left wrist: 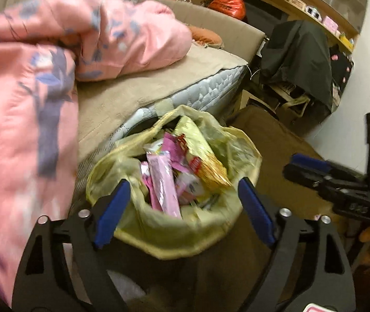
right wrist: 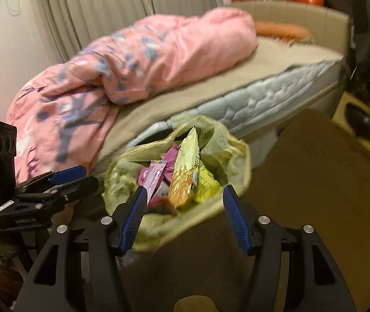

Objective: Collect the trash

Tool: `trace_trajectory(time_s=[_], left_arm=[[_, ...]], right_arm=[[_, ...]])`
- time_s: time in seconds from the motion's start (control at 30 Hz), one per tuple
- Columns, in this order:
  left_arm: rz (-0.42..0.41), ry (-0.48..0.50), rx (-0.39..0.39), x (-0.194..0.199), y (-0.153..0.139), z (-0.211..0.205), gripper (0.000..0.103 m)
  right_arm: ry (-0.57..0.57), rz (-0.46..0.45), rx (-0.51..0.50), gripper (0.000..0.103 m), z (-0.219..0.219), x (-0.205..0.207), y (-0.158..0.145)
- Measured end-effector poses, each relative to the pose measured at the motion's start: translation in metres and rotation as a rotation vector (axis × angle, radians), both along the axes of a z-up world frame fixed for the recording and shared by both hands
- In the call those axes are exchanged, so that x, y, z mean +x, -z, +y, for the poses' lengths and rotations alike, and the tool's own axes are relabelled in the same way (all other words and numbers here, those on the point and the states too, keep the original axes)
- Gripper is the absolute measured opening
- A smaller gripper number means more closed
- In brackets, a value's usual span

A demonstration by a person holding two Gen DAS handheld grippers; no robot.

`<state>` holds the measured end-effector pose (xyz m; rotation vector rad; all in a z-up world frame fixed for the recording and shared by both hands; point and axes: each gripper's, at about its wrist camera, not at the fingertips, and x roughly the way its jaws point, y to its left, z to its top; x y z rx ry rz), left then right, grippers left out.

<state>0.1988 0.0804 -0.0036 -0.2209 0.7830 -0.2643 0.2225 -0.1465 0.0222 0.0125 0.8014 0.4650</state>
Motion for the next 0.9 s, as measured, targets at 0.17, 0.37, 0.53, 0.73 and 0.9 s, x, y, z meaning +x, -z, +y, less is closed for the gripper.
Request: trace_trajectory(time_s=[0.17,0.37,0.53,0.73,0.9], left_arm=[[-0.113,0.014,0.061,-0.076,-0.029,-0.037,0.082],[-0.189,0.031,0.161,-0.156,-0.035,-0.081,0.082],[-0.203,0.046,0.251,-0.196,-0.033,-0.102,0.082],[-0.233,-0.042,0.278,-0.219,-0.047,-0.091,0.082],[-0.235,-0.067,0.290,-0.230,-0.052,-0.084,0.082]], right_arm=[[0.073,-0.082,0.030,0.057,-0.027,-0.077,-0.024],[0.144,-0.079,0.057,0.057,-0.057,-0.157,-0.020],[0.191,-0.175,-0.054,0.057,-0.062,-0.212,-0.017],[0.185,-0.190,-0.055,0.057,-0.060,-0.249,-0.010],[0.203,-0.208,-0.032,0.057,-0.059,-0.271,-0.010]])
